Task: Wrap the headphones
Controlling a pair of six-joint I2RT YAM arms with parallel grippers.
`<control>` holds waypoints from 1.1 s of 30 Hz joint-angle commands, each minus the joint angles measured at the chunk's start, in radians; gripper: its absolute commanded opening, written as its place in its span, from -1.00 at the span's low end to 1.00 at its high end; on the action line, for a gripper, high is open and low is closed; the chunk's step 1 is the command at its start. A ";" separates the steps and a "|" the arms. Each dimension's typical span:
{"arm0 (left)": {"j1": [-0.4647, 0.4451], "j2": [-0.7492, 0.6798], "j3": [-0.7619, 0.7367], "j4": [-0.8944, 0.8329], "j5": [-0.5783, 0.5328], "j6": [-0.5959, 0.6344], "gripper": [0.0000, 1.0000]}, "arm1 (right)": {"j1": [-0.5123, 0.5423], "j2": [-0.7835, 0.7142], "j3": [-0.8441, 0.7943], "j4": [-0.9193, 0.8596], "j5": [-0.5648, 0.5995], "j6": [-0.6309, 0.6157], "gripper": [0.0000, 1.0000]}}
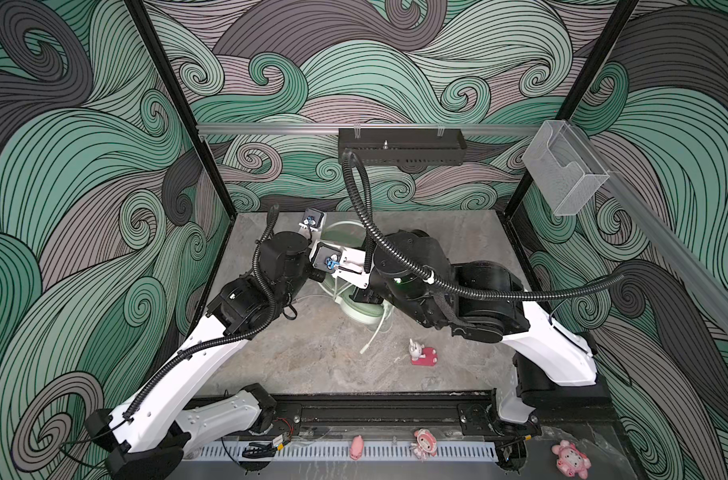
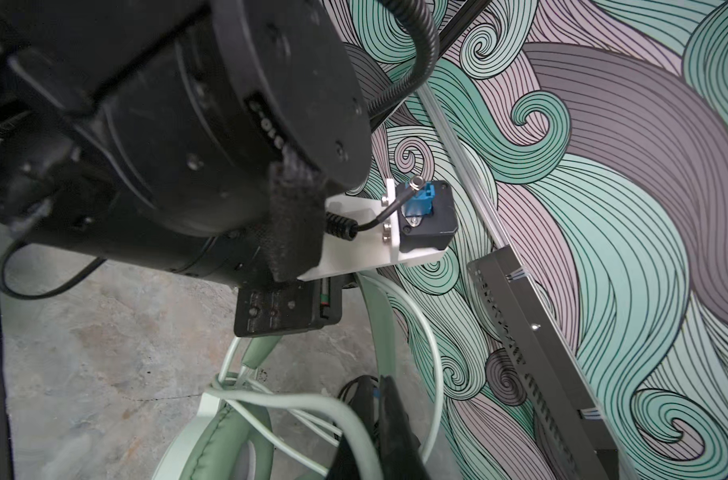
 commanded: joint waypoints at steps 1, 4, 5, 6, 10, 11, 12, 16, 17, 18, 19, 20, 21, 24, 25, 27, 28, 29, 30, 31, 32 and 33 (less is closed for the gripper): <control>-0.002 -0.028 -0.019 0.015 -0.005 -0.053 -1.00 | 0.001 -0.026 -0.012 0.033 -0.007 0.067 -1.00; -0.002 -0.054 -0.026 0.020 -0.057 -0.052 -1.00 | -0.005 -0.061 -0.065 0.029 0.066 0.032 -1.00; -0.003 -0.058 -0.022 0.014 -0.070 -0.049 -1.00 | -0.011 -0.074 -0.080 0.029 0.084 0.030 -1.00; -0.002 -0.061 -0.013 -0.001 -0.090 -0.045 -1.00 | -0.023 -0.090 -0.099 0.029 0.100 0.032 -1.00; -0.002 -0.075 0.021 -0.035 -0.104 0.002 -1.00 | -0.085 -0.159 -0.154 0.031 0.094 0.060 -1.00; -0.002 -0.077 0.029 -0.040 -0.103 0.013 -1.00 | -0.097 -0.170 -0.162 0.030 0.094 0.057 -1.00; -0.003 -0.078 0.042 -0.051 -0.106 0.026 -1.00 | -0.111 -0.178 -0.170 0.031 0.097 0.054 -1.00; -0.003 -0.079 0.078 -0.077 -0.079 0.045 -1.00 | -0.158 -0.196 -0.196 0.030 0.095 0.054 -0.99; -0.002 -0.080 0.085 -0.081 -0.058 0.047 -1.00 | -0.167 -0.197 -0.199 0.031 0.094 0.055 -0.98; -0.002 -0.082 0.089 -0.084 -0.037 0.048 -1.00 | -0.178 -0.196 -0.201 0.030 0.093 0.057 -0.96; -0.003 -0.085 0.095 -0.087 -0.016 0.043 -1.00 | -0.188 -0.196 -0.201 0.030 0.092 0.061 -0.94; -0.003 -0.087 0.100 -0.087 -0.003 0.038 -1.00 | -0.196 -0.194 -0.201 0.031 0.091 0.065 -0.93; -0.002 -0.090 0.105 -0.088 0.015 0.032 -1.00 | -0.205 -0.194 -0.203 0.031 0.085 0.070 -0.91; -0.002 -0.095 0.125 -0.090 0.047 0.004 -1.00 | -0.227 -0.196 -0.218 0.030 0.076 0.095 -0.88; -0.002 -0.097 0.133 -0.090 0.048 -0.010 -1.00 | -0.238 -0.202 -0.230 0.031 0.069 0.105 -0.87; -0.003 -0.099 0.155 -0.092 0.046 -0.040 -1.00 | -0.257 -0.215 -0.252 0.031 0.061 0.128 -0.88; -0.002 -0.100 0.164 -0.090 0.047 -0.057 -1.00 | -0.269 -0.228 -0.265 0.034 0.059 0.139 -0.87; -0.002 -0.103 0.171 -0.086 0.046 -0.071 -1.00 | -0.281 -0.242 -0.280 0.040 0.053 0.148 -0.87; -0.003 -0.103 0.178 -0.085 0.039 -0.086 -1.00 | -0.297 -0.261 -0.303 0.051 0.042 0.158 -0.86; -0.003 -0.103 0.184 -0.085 0.040 -0.097 -1.00 | -0.316 -0.282 -0.330 0.069 0.023 0.171 -0.84; -0.002 -0.106 0.189 -0.083 0.048 -0.101 -1.00 | -0.334 -0.298 -0.354 0.084 0.006 0.184 -0.80; -0.003 -0.105 0.192 -0.080 0.059 -0.106 -1.00 | -0.353 -0.312 -0.374 0.097 -0.021 0.203 -0.76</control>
